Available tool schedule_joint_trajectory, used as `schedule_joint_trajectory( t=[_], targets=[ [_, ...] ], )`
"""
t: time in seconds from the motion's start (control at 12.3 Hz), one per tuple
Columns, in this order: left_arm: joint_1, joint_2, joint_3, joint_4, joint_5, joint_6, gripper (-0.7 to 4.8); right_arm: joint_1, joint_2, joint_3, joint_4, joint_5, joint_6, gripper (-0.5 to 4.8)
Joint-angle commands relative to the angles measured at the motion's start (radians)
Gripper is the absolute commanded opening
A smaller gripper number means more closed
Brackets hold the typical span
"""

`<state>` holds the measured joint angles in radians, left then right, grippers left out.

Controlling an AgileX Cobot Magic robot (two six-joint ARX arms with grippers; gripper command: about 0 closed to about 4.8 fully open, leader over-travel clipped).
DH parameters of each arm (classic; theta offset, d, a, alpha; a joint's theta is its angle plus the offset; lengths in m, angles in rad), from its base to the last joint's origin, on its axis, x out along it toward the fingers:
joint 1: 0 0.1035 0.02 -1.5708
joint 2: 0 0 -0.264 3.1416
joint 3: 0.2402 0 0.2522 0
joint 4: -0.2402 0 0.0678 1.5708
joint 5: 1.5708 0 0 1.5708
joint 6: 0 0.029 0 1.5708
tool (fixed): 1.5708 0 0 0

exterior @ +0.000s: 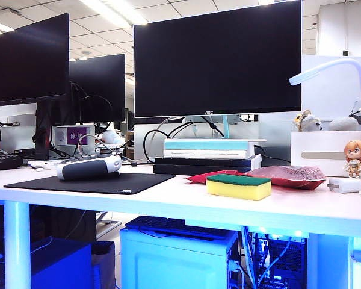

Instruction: Open the drawer, place the cleaning sponge inside, then close the drawer.

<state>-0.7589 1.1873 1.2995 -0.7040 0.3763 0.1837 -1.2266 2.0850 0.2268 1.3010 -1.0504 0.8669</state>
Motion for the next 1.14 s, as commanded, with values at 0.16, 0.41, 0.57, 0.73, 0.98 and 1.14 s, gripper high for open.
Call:
schedule_joint_trajectory(
  t=[0.16,0.41,0.57,0.73,0.98,1.14],
  targets=[
    [0.001,-0.002,0.004,0.002,0.003,0.0,-0.05,0.017,0.0,0.016,0.013,-0.011,0.004,4.79],
    [0.001,-0.002,0.004,0.002,0.003,0.0,-0.05,0.018,0.0,0.036,0.012,-0.024,0.004,4.79],
    [0.001,-0.002,0.004,0.002,0.003,0.0,-0.05,0.018,0.004,0.054,0.012,-0.027,0.005,4.79],
    [0.001,-0.002,0.004,0.002,0.003,0.0,-0.05,0.018,0.006,0.075,0.011,-0.034,0.005,4.79],
    [0.001,-0.002,0.004,0.002,0.003,0.0,-0.05,0.06,0.011,0.127,-0.003,-0.052,0.02,4.79],
    [0.001,-0.002,0.004,0.002,0.002,0.0,-0.05,0.105,0.01,0.165,0.001,-0.08,0.026,4.79]
  ],
)
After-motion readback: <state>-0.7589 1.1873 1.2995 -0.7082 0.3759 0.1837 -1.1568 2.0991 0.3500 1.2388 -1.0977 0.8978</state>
